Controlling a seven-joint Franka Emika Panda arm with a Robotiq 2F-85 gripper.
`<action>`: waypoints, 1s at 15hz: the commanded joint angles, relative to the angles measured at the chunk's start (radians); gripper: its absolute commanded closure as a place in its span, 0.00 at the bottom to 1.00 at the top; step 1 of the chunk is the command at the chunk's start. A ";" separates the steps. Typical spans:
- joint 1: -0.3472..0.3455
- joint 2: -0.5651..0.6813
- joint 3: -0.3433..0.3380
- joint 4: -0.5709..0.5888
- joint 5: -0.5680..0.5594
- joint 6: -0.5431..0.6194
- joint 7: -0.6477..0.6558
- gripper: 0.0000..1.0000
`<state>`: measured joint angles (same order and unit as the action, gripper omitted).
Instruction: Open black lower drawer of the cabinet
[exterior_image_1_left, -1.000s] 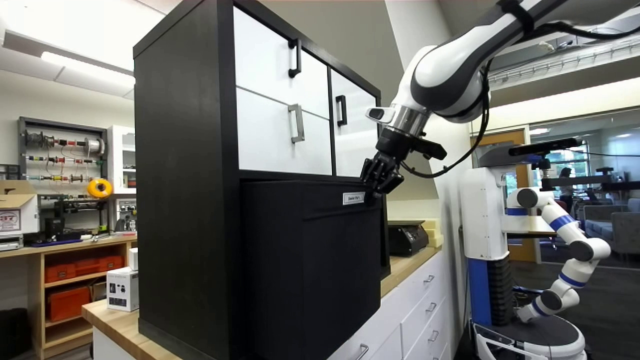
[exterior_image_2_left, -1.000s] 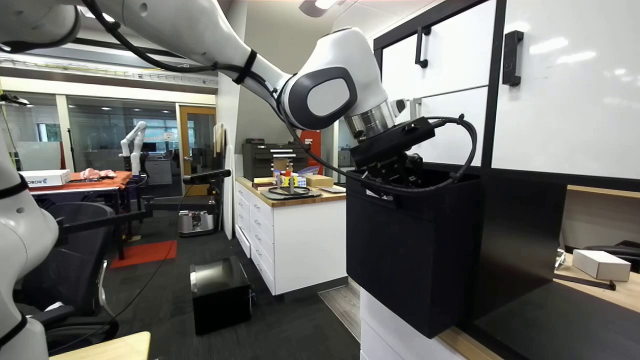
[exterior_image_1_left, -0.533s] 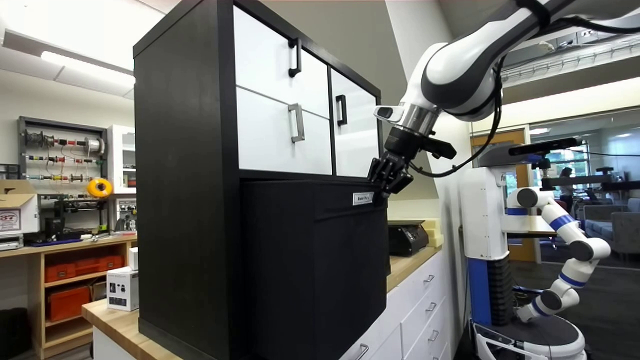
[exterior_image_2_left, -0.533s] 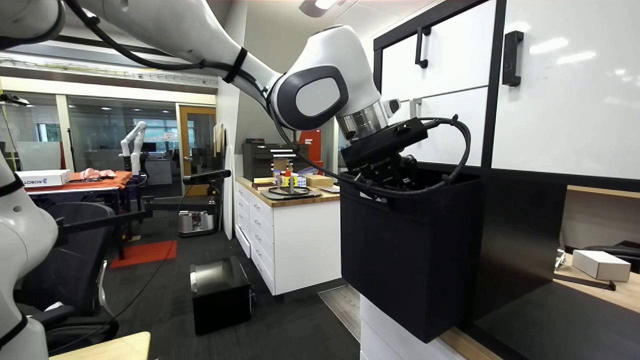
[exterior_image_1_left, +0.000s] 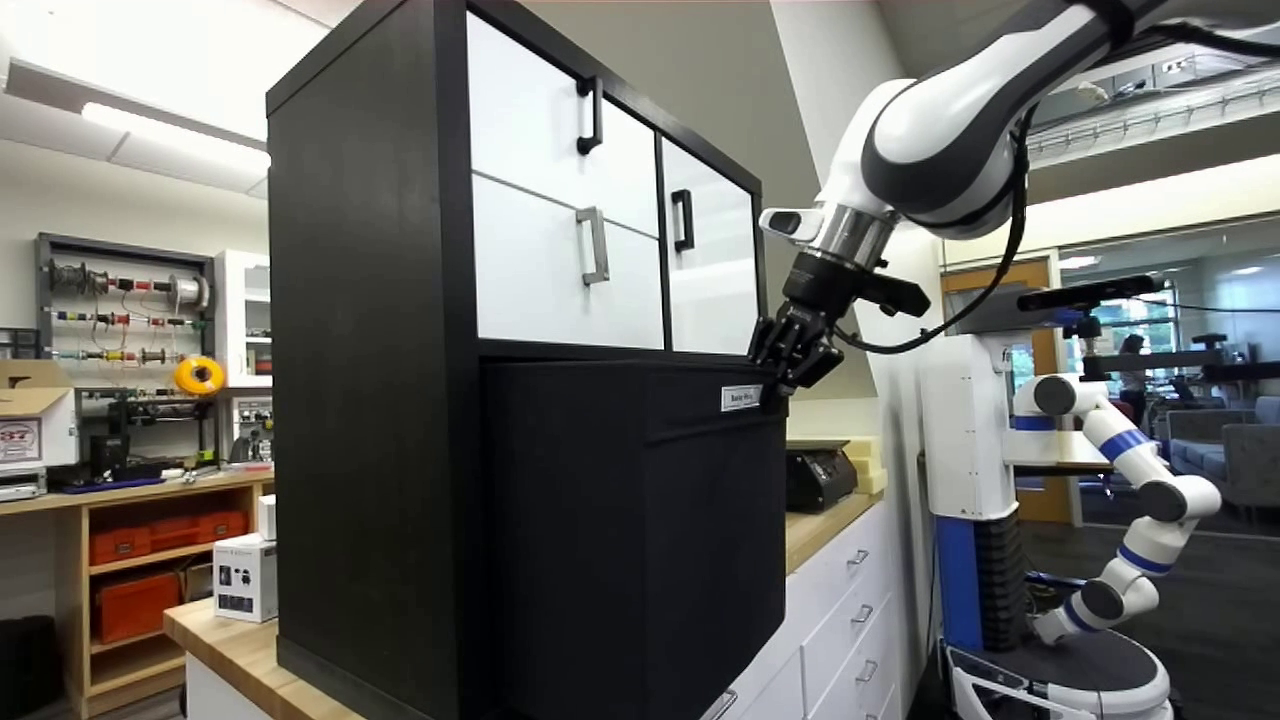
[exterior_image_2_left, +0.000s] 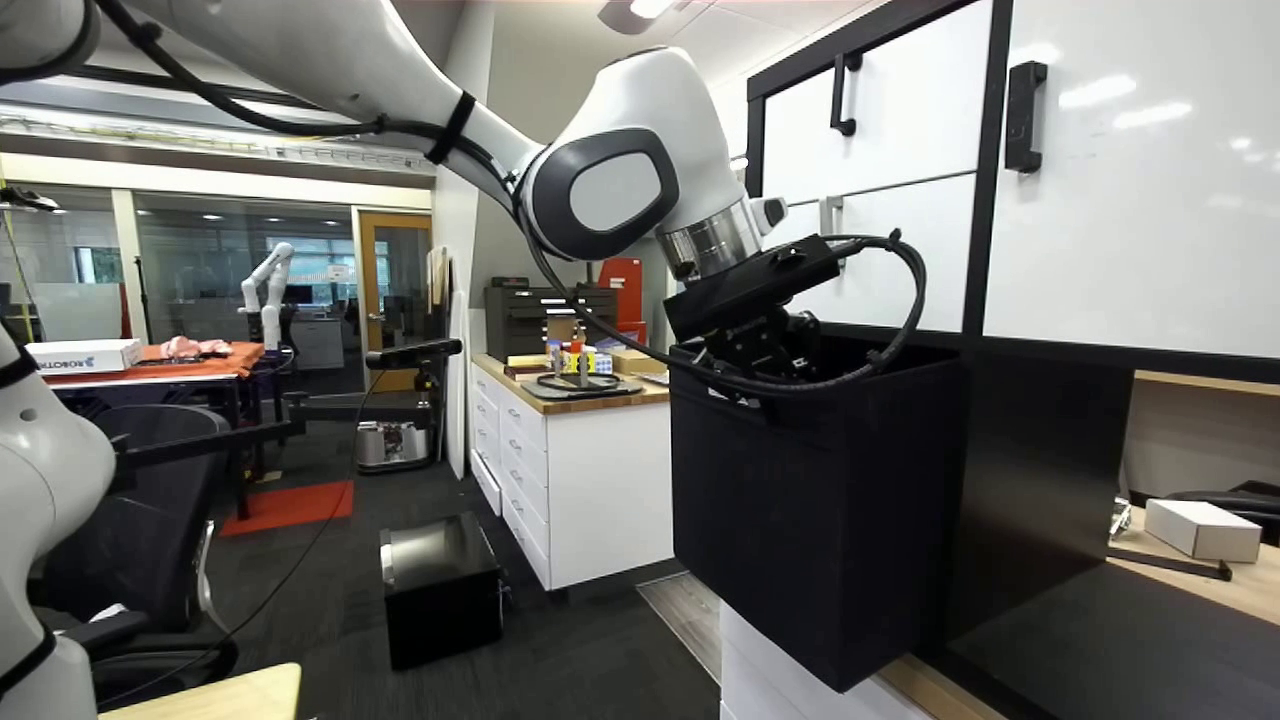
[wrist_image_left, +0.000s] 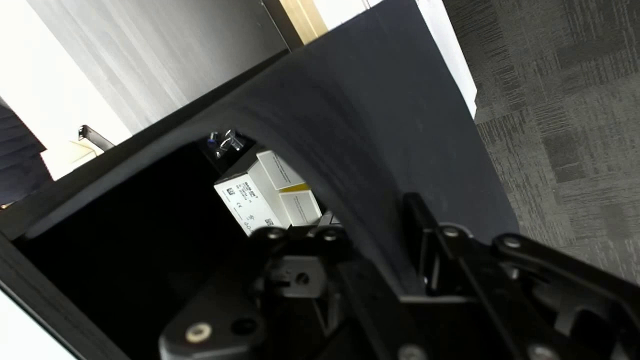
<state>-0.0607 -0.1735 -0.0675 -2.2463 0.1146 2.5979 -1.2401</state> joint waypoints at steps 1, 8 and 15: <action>-0.004 -0.105 -0.032 -0.120 -0.049 -0.028 0.036 0.95; -0.003 -0.115 -0.027 -0.132 -0.098 -0.020 0.055 0.95; -0.001 -0.142 -0.030 -0.157 -0.120 -0.028 0.055 0.95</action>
<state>-0.0524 -0.2100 -0.0704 -2.2873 0.0434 2.5980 -1.2338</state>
